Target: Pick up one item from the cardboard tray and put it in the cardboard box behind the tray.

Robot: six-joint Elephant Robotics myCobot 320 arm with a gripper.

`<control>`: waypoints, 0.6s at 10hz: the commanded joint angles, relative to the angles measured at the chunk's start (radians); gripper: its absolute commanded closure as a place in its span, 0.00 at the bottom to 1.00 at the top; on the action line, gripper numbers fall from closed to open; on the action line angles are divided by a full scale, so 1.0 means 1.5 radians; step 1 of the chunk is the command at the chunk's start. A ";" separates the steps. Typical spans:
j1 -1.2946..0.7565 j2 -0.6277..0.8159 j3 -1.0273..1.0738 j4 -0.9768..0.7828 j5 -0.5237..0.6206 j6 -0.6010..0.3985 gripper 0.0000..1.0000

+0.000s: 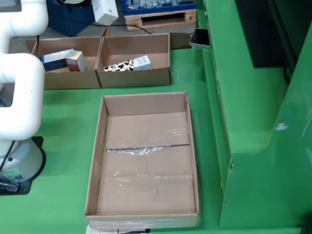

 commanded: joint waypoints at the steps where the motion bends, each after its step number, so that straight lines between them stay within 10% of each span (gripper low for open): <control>1: -0.007 0.025 0.020 0.010 -0.006 0.017 1.00; 6: -0.038 0.036 0.020 0.025 0.122 0.048 1.00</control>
